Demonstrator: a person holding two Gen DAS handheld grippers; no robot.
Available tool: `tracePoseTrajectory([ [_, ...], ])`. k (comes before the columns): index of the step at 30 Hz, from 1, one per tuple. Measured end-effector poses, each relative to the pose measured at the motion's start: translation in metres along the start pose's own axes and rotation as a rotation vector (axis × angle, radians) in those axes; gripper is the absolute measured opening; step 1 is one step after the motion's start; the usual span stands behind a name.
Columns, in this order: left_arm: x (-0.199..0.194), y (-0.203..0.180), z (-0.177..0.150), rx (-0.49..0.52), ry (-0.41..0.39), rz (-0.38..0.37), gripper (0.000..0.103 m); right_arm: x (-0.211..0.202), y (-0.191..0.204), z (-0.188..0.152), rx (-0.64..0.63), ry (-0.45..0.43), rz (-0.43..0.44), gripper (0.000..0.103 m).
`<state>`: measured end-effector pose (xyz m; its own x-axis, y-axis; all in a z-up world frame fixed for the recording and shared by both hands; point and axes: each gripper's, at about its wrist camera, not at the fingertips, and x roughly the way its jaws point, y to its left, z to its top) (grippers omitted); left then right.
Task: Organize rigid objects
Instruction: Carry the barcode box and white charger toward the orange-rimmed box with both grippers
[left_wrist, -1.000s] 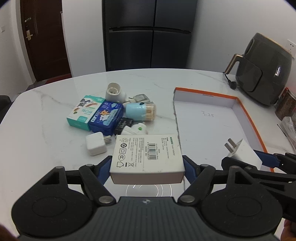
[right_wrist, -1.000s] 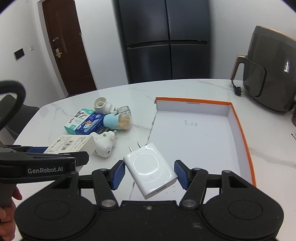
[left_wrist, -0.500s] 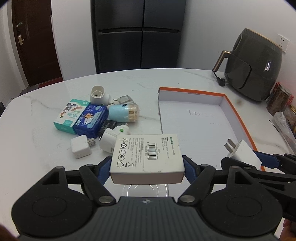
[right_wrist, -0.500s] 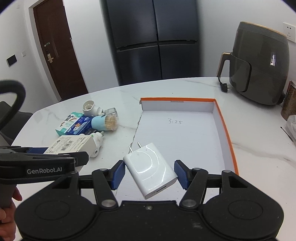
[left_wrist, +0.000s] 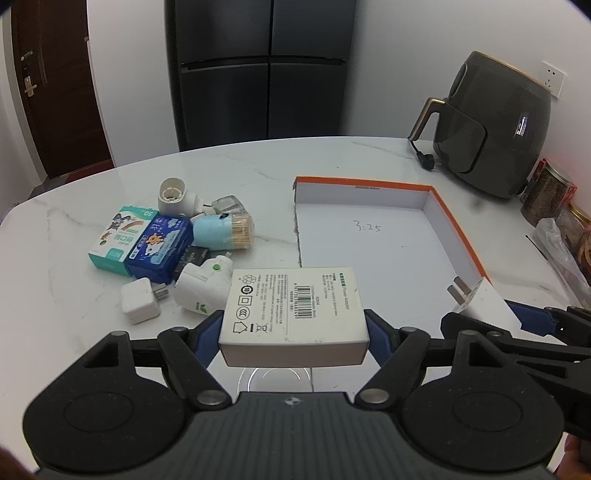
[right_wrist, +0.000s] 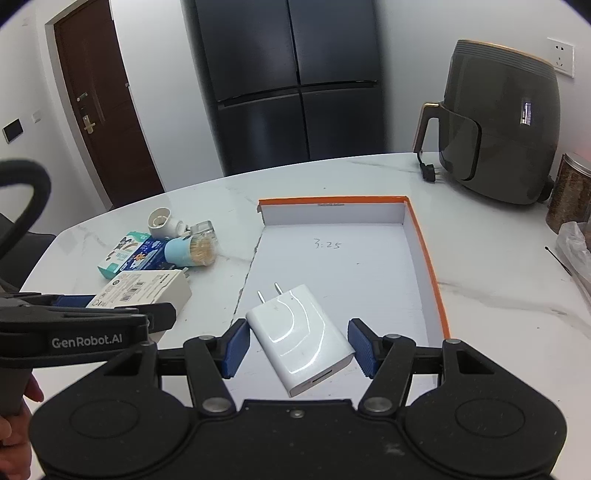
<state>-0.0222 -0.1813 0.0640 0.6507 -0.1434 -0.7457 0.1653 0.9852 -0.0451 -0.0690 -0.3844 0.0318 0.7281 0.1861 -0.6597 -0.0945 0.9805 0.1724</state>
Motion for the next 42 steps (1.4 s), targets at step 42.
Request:
tracePoseTrajectory([
  [42,0.027,-0.031,0.029,0.069,-0.001,-0.052,0.079,0.016,-0.033,0.023,0.047,-0.016,-0.064,0.072],
])
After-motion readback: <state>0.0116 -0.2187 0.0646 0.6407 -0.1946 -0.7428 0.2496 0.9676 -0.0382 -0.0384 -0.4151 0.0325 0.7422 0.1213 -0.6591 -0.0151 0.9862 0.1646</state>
